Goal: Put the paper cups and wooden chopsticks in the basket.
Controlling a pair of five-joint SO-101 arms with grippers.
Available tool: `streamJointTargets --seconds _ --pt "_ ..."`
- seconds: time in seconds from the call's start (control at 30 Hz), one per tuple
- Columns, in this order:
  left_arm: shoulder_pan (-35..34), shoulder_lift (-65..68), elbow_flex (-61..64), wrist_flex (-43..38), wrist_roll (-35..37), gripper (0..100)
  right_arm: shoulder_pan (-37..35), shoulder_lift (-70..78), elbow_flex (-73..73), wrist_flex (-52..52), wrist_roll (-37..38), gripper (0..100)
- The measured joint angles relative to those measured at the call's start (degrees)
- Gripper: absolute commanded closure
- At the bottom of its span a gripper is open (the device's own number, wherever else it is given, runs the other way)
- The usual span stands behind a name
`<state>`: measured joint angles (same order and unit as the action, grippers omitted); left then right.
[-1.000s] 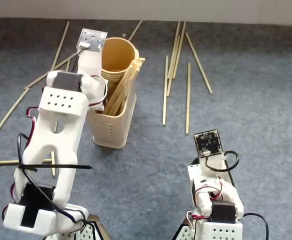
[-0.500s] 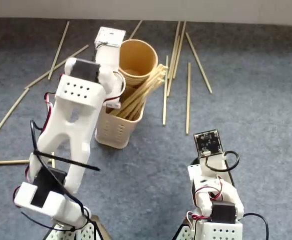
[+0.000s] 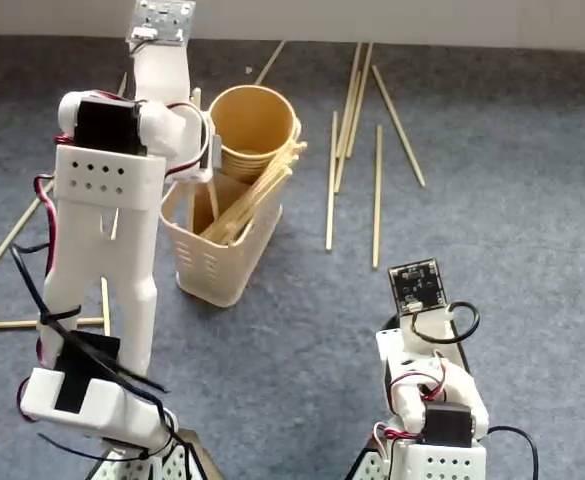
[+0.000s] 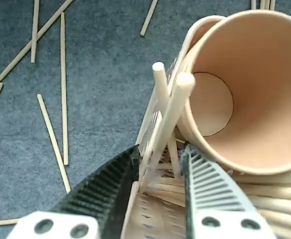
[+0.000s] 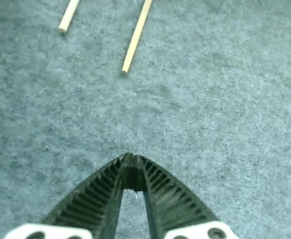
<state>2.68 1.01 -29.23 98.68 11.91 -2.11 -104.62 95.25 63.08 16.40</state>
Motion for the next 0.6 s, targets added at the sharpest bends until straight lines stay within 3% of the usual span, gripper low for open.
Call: streamJointTargets --seconds 0.37,0.6 --pt "-6.3 -1.0 -8.3 0.0 -6.9 83 0.0 0.0 0.0 0.0 0.0 98.8" --pt "-12.6 -11.8 -14.1 0.0 -7.2 83 0.0 0.0 0.0 0.0 0.0 98.8"
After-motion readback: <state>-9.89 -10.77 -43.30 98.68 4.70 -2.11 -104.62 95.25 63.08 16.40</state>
